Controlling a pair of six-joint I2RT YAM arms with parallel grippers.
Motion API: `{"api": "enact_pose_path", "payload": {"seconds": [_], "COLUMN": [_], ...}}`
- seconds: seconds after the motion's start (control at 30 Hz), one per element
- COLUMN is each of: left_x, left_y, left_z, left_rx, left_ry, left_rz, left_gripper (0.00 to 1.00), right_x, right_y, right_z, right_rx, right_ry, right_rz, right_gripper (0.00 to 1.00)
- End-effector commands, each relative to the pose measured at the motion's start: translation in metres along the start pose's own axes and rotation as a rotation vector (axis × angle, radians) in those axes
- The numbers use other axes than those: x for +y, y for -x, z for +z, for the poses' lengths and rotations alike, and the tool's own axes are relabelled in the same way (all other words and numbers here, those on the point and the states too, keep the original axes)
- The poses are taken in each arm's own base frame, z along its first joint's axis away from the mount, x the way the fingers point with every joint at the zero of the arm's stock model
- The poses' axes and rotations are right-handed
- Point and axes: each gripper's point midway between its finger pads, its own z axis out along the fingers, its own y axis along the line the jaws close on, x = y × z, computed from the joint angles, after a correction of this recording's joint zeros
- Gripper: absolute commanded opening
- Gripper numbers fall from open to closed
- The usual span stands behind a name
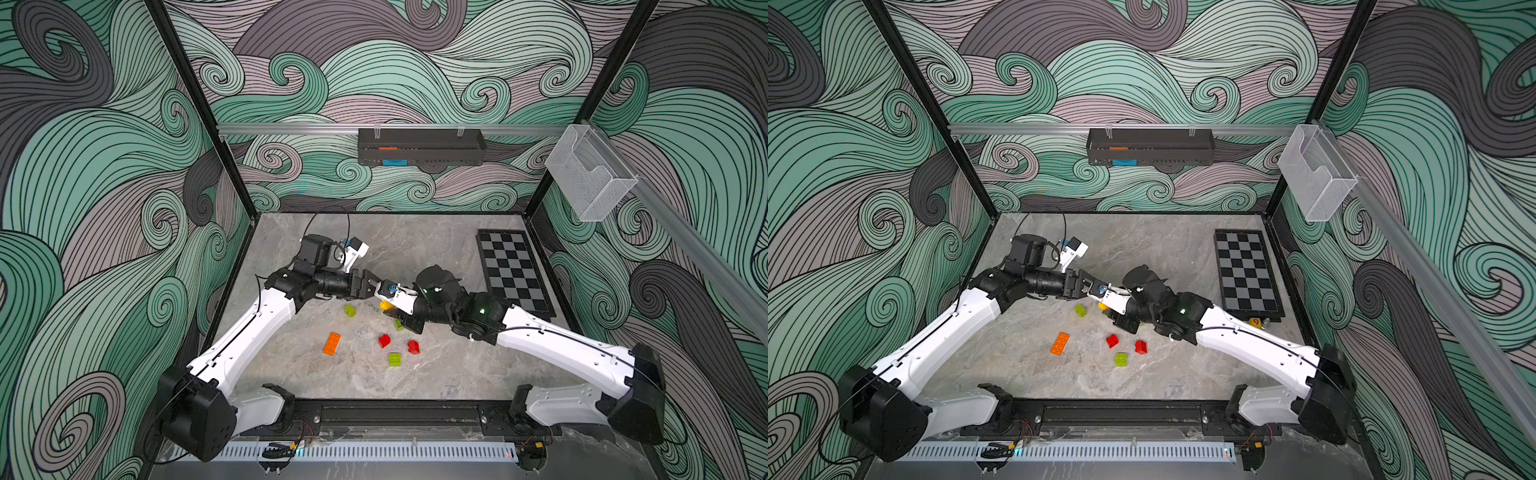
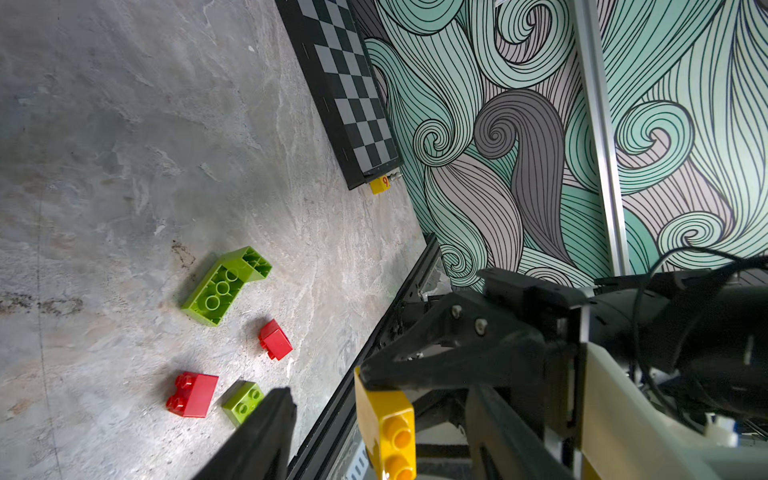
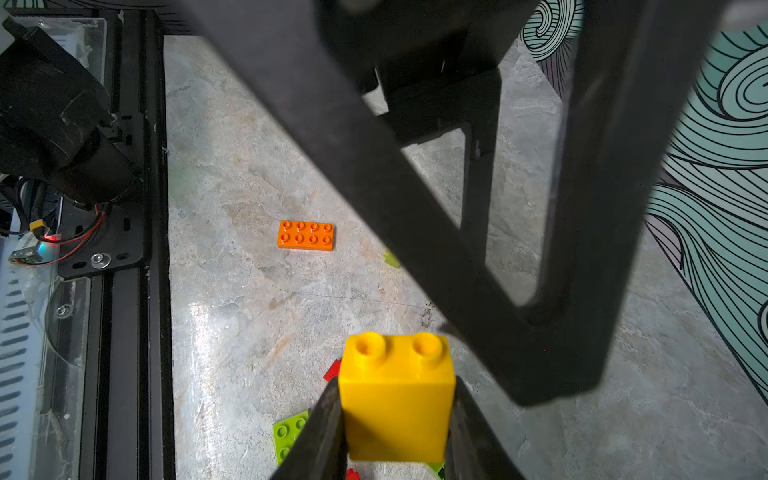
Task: Assemble a giraffe with lego
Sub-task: Pick up the lego brick from the center of the board.
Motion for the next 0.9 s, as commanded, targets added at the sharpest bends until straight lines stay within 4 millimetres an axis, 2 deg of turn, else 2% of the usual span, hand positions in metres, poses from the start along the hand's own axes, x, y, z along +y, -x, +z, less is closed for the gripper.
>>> {"api": "enact_pose_path", "payload": {"seconds": [0.0, 0.17, 0.4, 0.6, 0.7, 0.77, 0.8, 0.87], "left_x": [-0.008, -0.006, -0.004, 0.002, 0.001, 0.001, 0.001, 0.0], "left_y": [0.0, -0.009, -0.016, -0.023, -0.025, -0.024, -0.025, -0.025], "left_z": [0.002, 0.005, 0.009, 0.01, 0.01, 0.01, 0.01, 0.009], "left_rx": [0.009, 0.03, 0.047, 0.051, 0.056, 0.054, 0.053, 0.051], "left_ry": [-0.022, -0.015, -0.007, 0.001, -0.001, -0.003, -0.004, -0.007], "left_rz": [0.03, 0.04, 0.052, 0.044, 0.046, 0.048, 0.053, 0.064], "left_gripper": [0.65, 0.55, 0.37, 0.33, 0.24, 0.08, 0.01, 0.0], "right_x": [-0.005, -0.008, -0.011, -0.013, -0.013, -0.013, -0.013, -0.013], "right_y": [0.021, 0.022, 0.019, 0.016, 0.015, 0.014, 0.014, 0.013], "right_z": [-0.005, -0.003, 0.0, 0.001, 0.002, 0.003, 0.003, 0.002], "right_rx": [-0.057, -0.045, -0.031, -0.027, -0.024, -0.024, -0.021, -0.023], "right_ry": [-0.019, -0.037, -0.051, -0.064, -0.067, -0.067, -0.068, -0.073], "right_rz": [-0.016, -0.016, -0.006, 0.008, 0.016, 0.024, 0.029, 0.047], "right_gripper": [0.1, 0.1, 0.1, 0.11, 0.11, 0.13, 0.15, 0.28]}}
